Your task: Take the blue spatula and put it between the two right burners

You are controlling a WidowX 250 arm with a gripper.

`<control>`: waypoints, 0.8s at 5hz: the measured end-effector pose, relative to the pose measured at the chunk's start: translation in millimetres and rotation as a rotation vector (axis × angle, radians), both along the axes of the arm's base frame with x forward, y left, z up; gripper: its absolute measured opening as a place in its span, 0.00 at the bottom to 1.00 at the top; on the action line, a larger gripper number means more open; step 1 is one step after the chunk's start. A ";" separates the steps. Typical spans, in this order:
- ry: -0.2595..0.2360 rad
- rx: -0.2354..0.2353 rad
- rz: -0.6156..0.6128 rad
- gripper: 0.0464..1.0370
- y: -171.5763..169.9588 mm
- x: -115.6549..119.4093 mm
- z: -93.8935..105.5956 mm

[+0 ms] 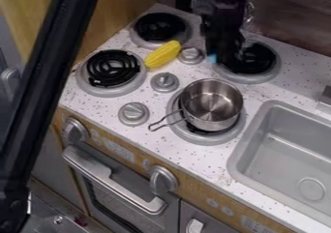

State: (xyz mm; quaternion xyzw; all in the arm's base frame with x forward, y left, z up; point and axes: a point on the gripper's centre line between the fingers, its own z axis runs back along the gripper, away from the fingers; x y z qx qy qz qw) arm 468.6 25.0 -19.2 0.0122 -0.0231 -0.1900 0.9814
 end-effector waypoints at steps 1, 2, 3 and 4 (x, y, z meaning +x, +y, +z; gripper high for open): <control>0.018 -0.013 -0.033 0.29 -12.0 3.8 -12.5; 0.020 -0.016 -0.086 0.33 -28.7 10.8 -16.8; -0.003 -0.019 -0.104 0.64 -36.1 16.6 -12.6; 0.022 0.018 -0.086 0.91 -30.5 11.8 -13.8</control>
